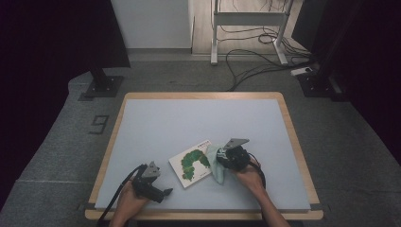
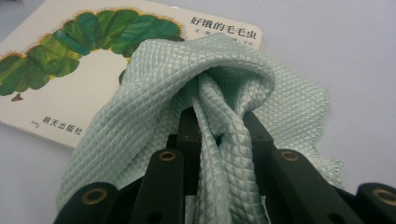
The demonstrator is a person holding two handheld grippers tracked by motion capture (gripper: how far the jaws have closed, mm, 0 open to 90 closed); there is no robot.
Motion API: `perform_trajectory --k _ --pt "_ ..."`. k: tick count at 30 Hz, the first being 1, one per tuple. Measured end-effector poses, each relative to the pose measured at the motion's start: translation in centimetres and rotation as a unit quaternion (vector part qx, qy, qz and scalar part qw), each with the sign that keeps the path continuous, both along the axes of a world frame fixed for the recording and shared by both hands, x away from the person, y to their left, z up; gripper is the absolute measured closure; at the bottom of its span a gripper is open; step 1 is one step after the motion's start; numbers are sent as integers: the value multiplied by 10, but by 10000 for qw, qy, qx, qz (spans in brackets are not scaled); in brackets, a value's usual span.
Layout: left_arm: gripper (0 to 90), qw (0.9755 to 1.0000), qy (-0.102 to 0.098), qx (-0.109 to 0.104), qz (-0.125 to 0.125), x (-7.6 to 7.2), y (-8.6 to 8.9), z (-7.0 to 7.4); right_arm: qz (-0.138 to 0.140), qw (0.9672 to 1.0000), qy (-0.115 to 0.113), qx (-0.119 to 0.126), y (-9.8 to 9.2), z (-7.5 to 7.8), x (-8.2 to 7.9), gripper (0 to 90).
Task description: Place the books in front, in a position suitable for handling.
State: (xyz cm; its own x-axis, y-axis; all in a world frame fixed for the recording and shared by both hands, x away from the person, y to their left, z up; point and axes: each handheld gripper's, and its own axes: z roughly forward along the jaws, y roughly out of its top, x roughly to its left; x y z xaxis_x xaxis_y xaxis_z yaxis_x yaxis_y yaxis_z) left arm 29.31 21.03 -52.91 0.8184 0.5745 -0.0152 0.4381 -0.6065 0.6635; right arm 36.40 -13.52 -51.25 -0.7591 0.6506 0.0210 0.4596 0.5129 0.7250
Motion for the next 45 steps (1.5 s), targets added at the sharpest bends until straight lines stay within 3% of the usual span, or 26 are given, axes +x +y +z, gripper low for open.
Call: perform_trajectory --k 8,23,45 --pt "0 10000 0 -2 2 0 0 0 163 9999 -9 -38 8 1 -5 728" --pt "0 10000 0 2 -3 0 0 0 738 9972 54 79 48 1 -25 728" --pt "0 10000 -1 9 -11 0 0 0 1512 9885 78 57 100 4 -50 725"
